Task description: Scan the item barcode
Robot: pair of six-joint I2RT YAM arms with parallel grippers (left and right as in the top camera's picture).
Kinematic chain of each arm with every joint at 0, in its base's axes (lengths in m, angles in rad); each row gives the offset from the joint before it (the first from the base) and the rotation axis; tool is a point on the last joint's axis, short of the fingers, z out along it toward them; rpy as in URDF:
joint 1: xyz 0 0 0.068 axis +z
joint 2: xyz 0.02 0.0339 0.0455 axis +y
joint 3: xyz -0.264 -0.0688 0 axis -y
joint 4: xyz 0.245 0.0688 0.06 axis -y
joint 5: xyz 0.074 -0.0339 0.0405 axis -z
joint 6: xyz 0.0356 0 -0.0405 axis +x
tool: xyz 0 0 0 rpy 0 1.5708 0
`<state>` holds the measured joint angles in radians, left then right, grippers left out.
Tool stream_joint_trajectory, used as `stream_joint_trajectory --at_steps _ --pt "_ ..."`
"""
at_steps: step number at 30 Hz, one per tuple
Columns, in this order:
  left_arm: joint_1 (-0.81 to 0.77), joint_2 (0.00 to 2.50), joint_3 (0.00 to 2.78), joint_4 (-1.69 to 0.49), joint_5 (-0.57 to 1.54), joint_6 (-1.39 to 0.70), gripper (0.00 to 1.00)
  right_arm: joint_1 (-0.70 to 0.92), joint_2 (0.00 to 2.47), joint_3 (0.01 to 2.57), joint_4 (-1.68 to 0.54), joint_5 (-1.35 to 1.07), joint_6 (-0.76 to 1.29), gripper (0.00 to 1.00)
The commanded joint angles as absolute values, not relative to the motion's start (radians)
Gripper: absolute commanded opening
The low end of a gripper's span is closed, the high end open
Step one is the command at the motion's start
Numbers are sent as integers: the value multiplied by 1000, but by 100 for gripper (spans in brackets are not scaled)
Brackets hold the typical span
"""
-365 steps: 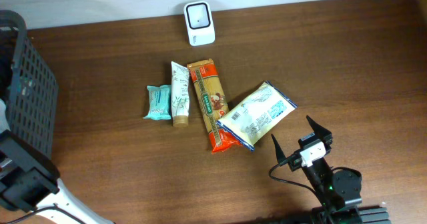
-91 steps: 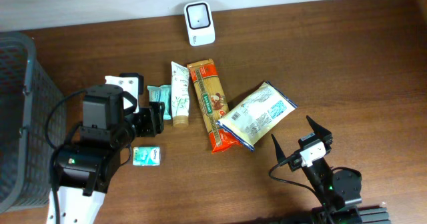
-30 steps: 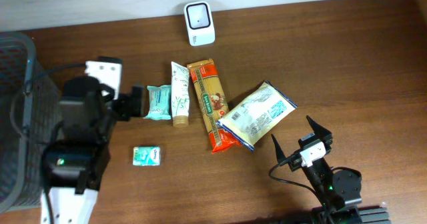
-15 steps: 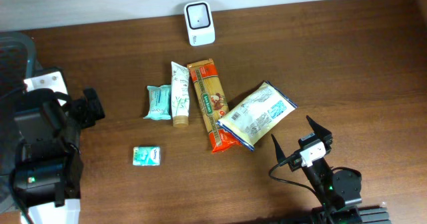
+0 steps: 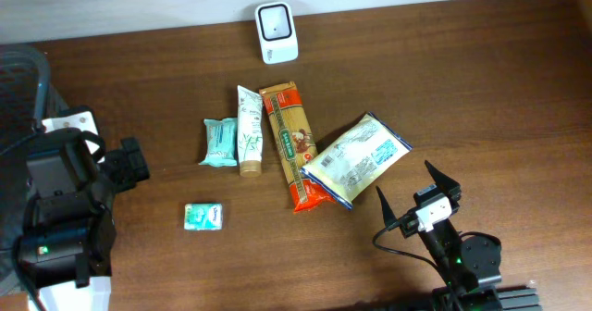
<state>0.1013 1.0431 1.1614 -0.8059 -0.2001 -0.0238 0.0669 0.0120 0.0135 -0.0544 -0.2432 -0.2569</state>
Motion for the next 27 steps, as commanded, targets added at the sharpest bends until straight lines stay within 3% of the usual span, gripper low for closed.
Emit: stream_joint_trajectory --at_steps 1,11,16,23,27 --pt "106 1034 1181 -807 -214 -34 99 64 6 6 -57 -234 -243 99" --pt "106 1034 1181 -806 -214 -34 99 64 6 11 23 -293 -221 99" --pt "106 1035 1181 -807 -214 -34 99 64 27 138 8 -333 -144 99" --pt "106 1034 1181 -807 -214 -34 99 64 388 526 -212 -464 -145 99" --pt "106 1035 1181 -806 -214 -34 99 64 724 849 -525 -495 -144 98"
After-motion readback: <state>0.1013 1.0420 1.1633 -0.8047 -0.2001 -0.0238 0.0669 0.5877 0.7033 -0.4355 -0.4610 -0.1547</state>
